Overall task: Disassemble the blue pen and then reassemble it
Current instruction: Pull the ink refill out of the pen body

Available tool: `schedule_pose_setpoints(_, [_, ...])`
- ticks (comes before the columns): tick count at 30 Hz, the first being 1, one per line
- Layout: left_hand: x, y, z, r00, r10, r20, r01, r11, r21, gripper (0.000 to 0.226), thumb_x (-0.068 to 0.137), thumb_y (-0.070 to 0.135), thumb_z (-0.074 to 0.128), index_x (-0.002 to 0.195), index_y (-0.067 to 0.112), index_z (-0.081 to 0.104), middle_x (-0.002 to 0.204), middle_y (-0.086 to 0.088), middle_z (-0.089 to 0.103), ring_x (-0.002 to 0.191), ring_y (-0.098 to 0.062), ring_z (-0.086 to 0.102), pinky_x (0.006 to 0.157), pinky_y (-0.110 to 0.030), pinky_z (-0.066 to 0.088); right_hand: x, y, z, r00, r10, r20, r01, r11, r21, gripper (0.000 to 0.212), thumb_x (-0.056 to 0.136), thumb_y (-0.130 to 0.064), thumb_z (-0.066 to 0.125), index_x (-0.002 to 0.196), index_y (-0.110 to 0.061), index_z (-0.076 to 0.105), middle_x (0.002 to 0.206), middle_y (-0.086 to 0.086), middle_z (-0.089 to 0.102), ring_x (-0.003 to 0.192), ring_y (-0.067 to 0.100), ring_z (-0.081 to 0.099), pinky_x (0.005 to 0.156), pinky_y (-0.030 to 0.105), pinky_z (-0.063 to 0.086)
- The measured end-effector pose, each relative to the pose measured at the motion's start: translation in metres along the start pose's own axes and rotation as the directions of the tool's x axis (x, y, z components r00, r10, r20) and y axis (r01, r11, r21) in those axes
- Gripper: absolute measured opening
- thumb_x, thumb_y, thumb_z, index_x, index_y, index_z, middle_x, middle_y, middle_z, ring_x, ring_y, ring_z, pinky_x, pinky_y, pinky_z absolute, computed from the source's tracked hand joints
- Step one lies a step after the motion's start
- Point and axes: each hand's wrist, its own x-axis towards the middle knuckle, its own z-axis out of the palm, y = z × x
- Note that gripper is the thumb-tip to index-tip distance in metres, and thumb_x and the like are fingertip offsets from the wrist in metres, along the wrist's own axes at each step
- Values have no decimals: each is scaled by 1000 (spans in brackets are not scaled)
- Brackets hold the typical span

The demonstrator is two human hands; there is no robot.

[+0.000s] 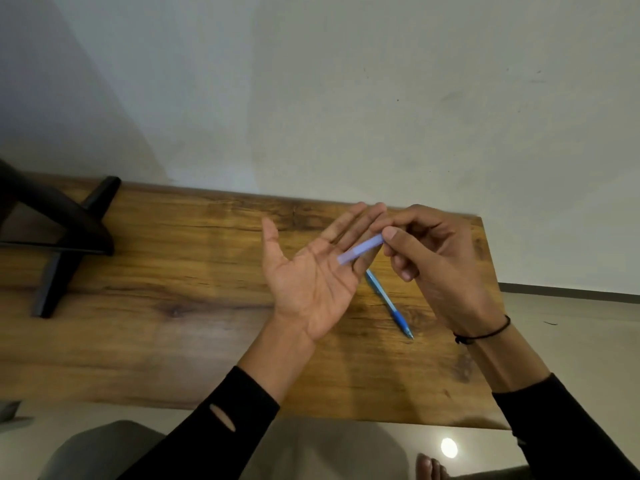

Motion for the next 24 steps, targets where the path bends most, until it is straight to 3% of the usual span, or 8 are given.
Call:
schedule_pose_setpoints(6, [3, -2, -1, 1000, 10, 2, -10, 1000, 6, 126, 90, 93, 34, 162, -11, 37, 168, -33, 42, 156, -39, 44, 121, -44, 46, 3, -1, 5, 994, -101, 32, 104, 982, -160, 14, 95, -1, 65, 99, -6, 77, 73, -15, 75, 56, 0, 61, 56, 10, 46])
schedule_pose_setpoints(12, [3, -2, -7, 999, 28, -21, -27, 999, 45, 124, 91, 91, 35, 162, -11, 39, 169, -32, 42, 159, -40, 41, 125, -44, 42, 2, 0, 4, 991, -130, 32, 134, 975, -177, 17, 96, 6, 63, 103, -2, 76, 75, -17, 75, 61, -4, 63, 61, 9, 47])
schedule_pose_setpoints(16, [4, -2, -9, 1000, 22, -1, -21, 999, 46, 124, 92, 91, 35, 163, -10, 36, 171, -31, 40, 164, -41, 34, 134, -45, 31, 3, -2, -3, 995, -88, -36, 83, 990, -117, 15, 99, 9, 62, 105, 6, 75, 71, -10, 72, 53, 3, 54, 50, 16, 44])
schedule_pose_setpoints(18, [4, -1, -11, 1000, 13, 14, -13, 1000, 23, 124, 92, 91, 36, 163, -11, 36, 171, -32, 39, 164, -41, 33, 133, -47, 28, 4, -3, -8, 994, -68, -82, 62, 996, -71, 15, 100, 9, 61, 104, 4, 75, 70, 5, 69, 50, 11, 49, 47, 22, 40])
schedule_pose_setpoints(20, [4, 0, -12, 1000, 13, 17, -13, 1000, 21, 124, 91, 91, 36, 163, -10, 37, 171, -31, 40, 163, -41, 36, 133, -46, 30, 5, -2, -14, 990, -55, -130, 51, 998, -32, 13, 100, 5, 62, 104, 4, 74, 70, 15, 63, 51, 15, 47, 47, 24, 39])
schedule_pose_setpoints(24, [3, 3, -13, 999, 38, 1, -38, 999, 31, 124, 91, 92, 34, 162, -10, 38, 168, -31, 44, 158, -39, 44, 129, -46, 39, 8, 0, -25, 981, -27, -191, 40, 997, 64, 15, 98, -6, 64, 104, 2, 75, 71, 14, 62, 54, 16, 50, 47, 23, 42])
